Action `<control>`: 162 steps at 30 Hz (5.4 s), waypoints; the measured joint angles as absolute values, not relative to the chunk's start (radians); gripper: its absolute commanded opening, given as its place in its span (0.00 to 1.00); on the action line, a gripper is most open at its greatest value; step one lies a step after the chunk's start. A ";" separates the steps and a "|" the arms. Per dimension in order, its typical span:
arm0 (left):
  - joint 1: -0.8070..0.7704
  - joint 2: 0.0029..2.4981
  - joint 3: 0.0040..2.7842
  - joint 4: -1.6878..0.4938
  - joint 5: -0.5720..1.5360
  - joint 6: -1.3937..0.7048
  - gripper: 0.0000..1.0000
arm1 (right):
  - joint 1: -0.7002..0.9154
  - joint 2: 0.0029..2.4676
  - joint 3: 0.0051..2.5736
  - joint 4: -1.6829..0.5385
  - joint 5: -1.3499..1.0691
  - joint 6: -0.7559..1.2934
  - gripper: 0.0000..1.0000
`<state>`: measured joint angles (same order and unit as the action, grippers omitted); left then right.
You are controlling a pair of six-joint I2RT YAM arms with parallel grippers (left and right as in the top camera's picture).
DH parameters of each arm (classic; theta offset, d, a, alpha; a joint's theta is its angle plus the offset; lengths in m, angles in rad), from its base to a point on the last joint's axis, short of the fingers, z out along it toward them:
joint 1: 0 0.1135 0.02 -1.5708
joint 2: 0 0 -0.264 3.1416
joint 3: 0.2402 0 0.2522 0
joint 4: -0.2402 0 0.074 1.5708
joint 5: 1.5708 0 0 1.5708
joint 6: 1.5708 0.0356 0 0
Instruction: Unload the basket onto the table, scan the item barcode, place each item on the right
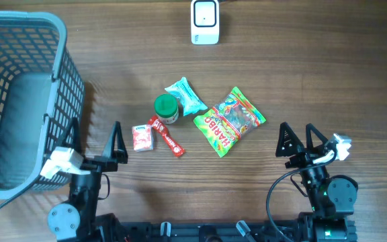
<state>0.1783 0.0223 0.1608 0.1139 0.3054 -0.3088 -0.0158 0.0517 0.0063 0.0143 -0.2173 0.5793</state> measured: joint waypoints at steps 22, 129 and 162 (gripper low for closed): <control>-0.067 0.022 0.082 -0.156 -0.163 0.004 1.00 | -0.016 0.052 0.006 0.014 -0.217 0.579 1.00; -0.072 0.013 0.025 -0.101 -0.027 0.182 1.00 | 0.361 1.942 1.835 -1.570 -0.593 0.411 0.55; -0.072 0.014 0.025 -0.100 -0.027 0.182 1.00 | 0.364 2.037 1.834 -0.286 -0.003 0.377 0.42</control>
